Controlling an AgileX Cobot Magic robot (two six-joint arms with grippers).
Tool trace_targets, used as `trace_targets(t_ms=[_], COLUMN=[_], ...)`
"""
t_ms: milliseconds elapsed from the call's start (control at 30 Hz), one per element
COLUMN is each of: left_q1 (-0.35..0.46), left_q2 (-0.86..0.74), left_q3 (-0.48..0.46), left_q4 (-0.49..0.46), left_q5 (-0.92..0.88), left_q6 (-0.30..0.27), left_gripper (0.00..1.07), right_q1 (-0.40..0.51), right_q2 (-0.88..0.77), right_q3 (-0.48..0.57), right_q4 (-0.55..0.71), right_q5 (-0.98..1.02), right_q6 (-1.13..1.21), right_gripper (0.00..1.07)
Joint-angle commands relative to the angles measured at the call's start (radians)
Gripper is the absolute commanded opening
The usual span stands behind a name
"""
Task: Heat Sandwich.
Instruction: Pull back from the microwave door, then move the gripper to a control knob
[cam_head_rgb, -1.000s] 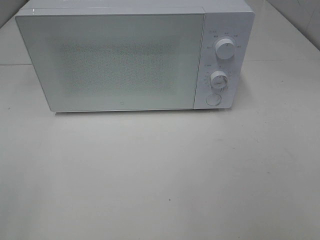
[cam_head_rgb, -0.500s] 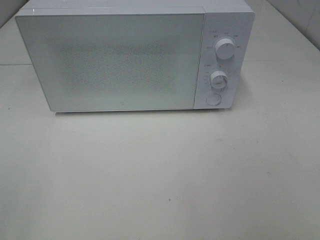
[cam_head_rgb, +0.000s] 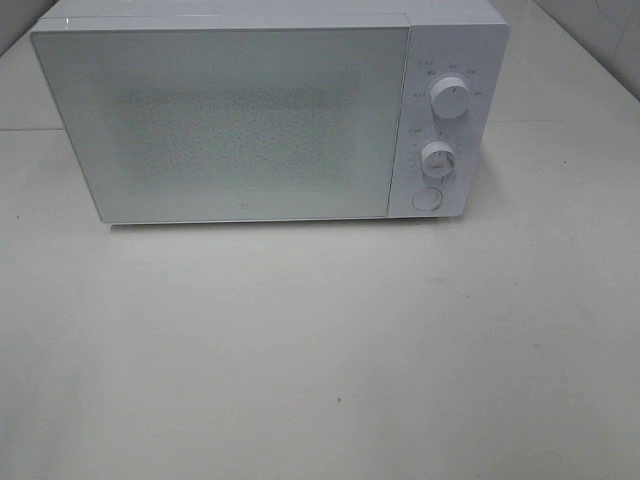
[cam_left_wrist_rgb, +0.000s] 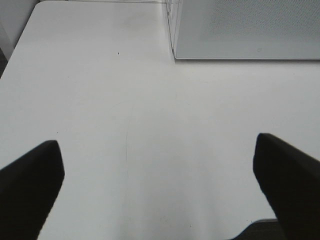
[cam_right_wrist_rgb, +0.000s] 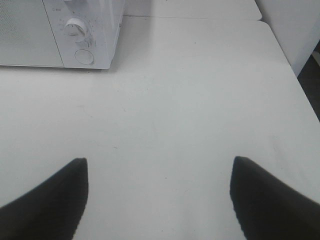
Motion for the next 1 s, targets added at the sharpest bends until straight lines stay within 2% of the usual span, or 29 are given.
trace_targets(t_ms=[33,467,767,1000], left_q1=[-0.005,-0.005,-0.005,-0.005], left_q2=[-0.023,-0.023,-0.023,-0.023], left_q3=[0.002,0.002,0.002,0.002], left_q4=[-0.003,-0.003,-0.003,-0.003], left_q5=[-0.002,-0.002,-0.002,-0.002], left_q6=[0.0,0.0,0.0,0.0], left_gripper=[0.98,0.98,0.98,0.98], right_q1=[-0.004,-0.004,-0.004,-0.004], right_q2=[-0.028,-0.028,-0.027,0.06], right_q3=[0.0,-0.001,-0.043,-0.043], right_q4=[0.004,0.005,0.005,0.004], right_q5=[-0.007,-0.008,-0.108,-0.172], right_q6=[0.003,0.006,0.006,0.006], right_gripper=[0.75,0.75,0.75,0.75])
